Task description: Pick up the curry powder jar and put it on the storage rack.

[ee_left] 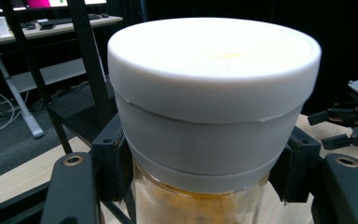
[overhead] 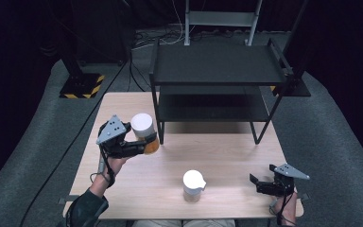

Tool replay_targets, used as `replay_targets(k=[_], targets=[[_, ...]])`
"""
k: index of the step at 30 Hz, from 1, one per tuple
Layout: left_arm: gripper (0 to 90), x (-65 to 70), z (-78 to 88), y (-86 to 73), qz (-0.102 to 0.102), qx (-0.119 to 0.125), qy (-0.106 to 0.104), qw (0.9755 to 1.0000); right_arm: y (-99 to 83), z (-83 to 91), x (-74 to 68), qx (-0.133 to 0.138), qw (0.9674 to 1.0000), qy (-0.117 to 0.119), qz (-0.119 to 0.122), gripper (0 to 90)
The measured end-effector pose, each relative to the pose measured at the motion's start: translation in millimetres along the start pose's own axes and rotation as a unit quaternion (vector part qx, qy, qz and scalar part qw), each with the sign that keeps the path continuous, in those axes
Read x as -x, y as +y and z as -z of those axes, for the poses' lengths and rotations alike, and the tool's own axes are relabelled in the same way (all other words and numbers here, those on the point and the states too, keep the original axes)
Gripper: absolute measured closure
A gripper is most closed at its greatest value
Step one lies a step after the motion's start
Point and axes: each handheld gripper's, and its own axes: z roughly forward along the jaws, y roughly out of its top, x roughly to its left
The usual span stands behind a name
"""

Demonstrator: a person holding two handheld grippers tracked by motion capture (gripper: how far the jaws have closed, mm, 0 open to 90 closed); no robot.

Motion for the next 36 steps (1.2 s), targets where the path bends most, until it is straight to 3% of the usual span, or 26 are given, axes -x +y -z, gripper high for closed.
replay_targets(k=[17, 36], targets=[[34.6, -8.9, -7.7, 15.0, -0.002, 0.004, -0.01, 0.9999, 2.2, -1.1, -0.3, -0.006, 1.0, 0.001, 0.004, 0.2], [34.7, -12.3, -16.8, 39.0, -0.017, 0.008, -0.024, 0.9995, 1.8, -0.9, 0.8, -0.005, 1.0, 0.002, 0.0, 0.2]])
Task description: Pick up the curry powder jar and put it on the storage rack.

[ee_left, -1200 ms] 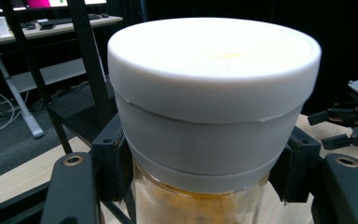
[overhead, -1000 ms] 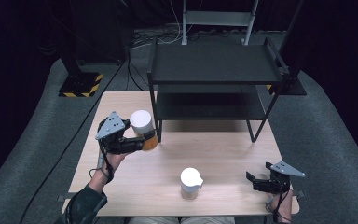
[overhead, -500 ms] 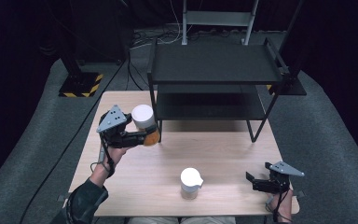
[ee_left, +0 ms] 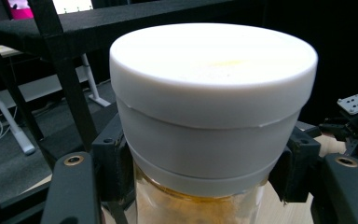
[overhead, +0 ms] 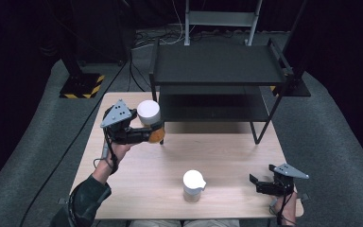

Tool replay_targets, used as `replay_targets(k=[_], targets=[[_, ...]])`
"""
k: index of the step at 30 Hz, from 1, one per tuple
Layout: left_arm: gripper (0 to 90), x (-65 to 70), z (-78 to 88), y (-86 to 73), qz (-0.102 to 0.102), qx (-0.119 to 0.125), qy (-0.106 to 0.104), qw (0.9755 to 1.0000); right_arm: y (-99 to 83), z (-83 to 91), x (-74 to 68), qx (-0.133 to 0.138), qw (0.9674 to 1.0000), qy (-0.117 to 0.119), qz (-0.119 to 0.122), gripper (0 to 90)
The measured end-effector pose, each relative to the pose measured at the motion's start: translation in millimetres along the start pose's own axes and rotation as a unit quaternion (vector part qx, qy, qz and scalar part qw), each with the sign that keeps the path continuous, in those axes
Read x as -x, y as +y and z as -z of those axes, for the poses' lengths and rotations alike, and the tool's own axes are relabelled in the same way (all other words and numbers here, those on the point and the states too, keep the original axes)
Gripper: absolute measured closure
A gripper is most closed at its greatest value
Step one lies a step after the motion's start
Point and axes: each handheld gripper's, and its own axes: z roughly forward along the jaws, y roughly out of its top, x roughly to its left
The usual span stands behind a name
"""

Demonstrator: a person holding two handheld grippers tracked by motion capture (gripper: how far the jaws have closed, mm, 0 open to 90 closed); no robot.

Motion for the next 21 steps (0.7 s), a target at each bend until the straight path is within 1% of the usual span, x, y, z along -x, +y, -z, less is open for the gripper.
replay_targets(k=[9, 16, 21], targets=[[34.8, -2.2, -5.1, 8.6, 0.0, 0.003, -0.007, 1.0, 0.3, -0.1, 0.8, -0.001, 1.0, 0.002, -0.002, 0.2], [34.8, -1.0, -8.9, 16.9, -0.007, 0.0, -0.01, 0.9999, 0.3, -0.1, 1.3, -0.001, 1.0, 0.004, -0.001, 0.2], [34.8, -2.6, -9.2, 18.7, -0.006, 0.004, -0.012, 0.9999, -0.3, 0.1, 2.0, 0.001, 1.0, 0.005, -0.002, 0.2]])
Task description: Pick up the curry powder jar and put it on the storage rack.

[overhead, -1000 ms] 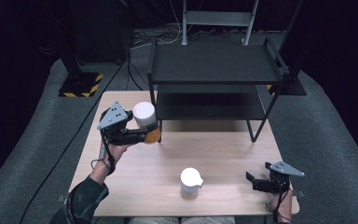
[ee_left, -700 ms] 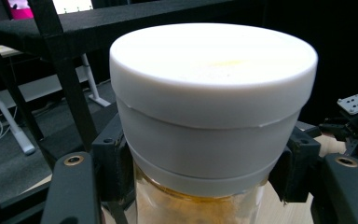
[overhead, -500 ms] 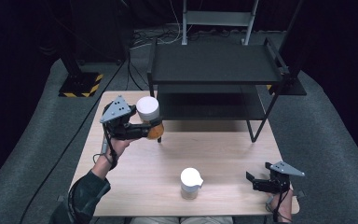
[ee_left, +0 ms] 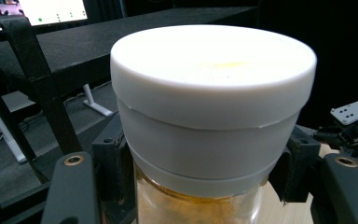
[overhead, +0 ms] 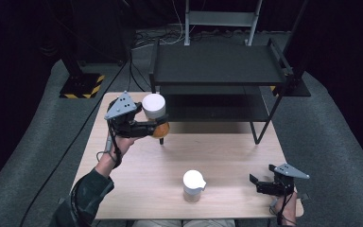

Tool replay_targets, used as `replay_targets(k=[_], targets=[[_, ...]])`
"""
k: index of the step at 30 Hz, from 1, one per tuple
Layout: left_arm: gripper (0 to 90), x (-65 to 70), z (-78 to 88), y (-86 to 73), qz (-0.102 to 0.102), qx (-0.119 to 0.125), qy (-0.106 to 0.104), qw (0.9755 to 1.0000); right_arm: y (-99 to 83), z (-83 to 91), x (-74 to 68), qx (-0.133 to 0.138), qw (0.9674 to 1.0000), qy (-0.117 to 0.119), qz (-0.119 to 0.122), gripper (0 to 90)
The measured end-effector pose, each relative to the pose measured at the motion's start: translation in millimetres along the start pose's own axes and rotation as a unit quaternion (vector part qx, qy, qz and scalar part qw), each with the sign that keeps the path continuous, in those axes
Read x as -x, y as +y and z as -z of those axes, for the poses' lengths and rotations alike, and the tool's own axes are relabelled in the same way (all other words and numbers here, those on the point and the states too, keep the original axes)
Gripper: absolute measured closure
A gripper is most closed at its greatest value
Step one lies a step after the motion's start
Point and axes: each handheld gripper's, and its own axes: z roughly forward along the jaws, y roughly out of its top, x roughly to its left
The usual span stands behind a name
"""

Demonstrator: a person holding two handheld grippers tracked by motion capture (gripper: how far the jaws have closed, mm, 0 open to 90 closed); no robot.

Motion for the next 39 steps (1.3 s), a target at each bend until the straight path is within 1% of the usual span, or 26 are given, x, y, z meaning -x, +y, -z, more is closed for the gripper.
replay_targets(k=[12, 20, 32, 39], targets=[[34.8, -3.3, 0.7, 10.1, -0.004, 0.004, 0.0, 1.0, 0.5, -0.2, 0.0, -0.001, 1.0, 0.001, 0.001, 0.2], [34.9, -5.9, -2.8, 16.0, -0.005, 0.004, -0.003, 1.0, 0.6, -0.2, 0.6, -0.002, 1.0, 0.002, 0.001, 0.2], [34.9, -8.6, -4.3, 24.7, -0.008, 0.005, -0.001, 1.0, 1.6, -0.8, 0.7, -0.004, 1.0, 0.002, 0.0, 0.3], [34.9, -9.2, -4.3, 31.5, -0.01, 0.009, -0.006, 0.9999, 2.7, -1.4, 1.2, -0.008, 1.0, 0.002, -0.002, 0.2]])
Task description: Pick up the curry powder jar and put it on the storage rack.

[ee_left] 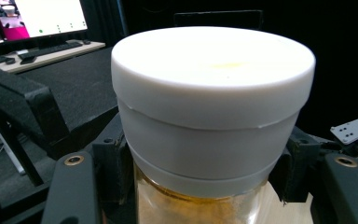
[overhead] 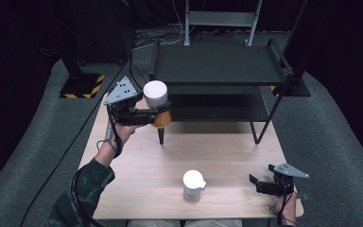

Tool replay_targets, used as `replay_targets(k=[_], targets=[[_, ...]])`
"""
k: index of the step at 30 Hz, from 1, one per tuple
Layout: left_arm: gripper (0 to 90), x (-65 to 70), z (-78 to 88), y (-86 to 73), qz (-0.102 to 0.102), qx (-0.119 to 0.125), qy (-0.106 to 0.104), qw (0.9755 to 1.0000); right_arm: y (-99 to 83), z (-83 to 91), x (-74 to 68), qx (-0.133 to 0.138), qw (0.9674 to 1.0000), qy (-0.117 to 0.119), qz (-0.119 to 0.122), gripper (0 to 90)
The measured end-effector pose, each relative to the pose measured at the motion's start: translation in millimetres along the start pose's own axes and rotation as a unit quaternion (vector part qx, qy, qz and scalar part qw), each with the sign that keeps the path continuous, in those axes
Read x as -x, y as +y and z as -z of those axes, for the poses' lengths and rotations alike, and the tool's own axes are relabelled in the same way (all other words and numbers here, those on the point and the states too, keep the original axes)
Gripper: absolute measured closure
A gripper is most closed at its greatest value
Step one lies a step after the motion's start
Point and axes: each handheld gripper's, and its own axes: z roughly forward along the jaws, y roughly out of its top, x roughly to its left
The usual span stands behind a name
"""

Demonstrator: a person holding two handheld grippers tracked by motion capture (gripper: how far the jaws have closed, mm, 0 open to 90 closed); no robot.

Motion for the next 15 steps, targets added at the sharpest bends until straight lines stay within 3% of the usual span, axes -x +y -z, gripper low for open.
replay_targets(k=[15], targets=[[34.9, 0.4, -4.3, 12.2, -0.007, 0.003, -0.005, 1.0, 0.6, -0.3, 2.0, -0.002, 1.0, 0.004, -0.003, 0.3]])
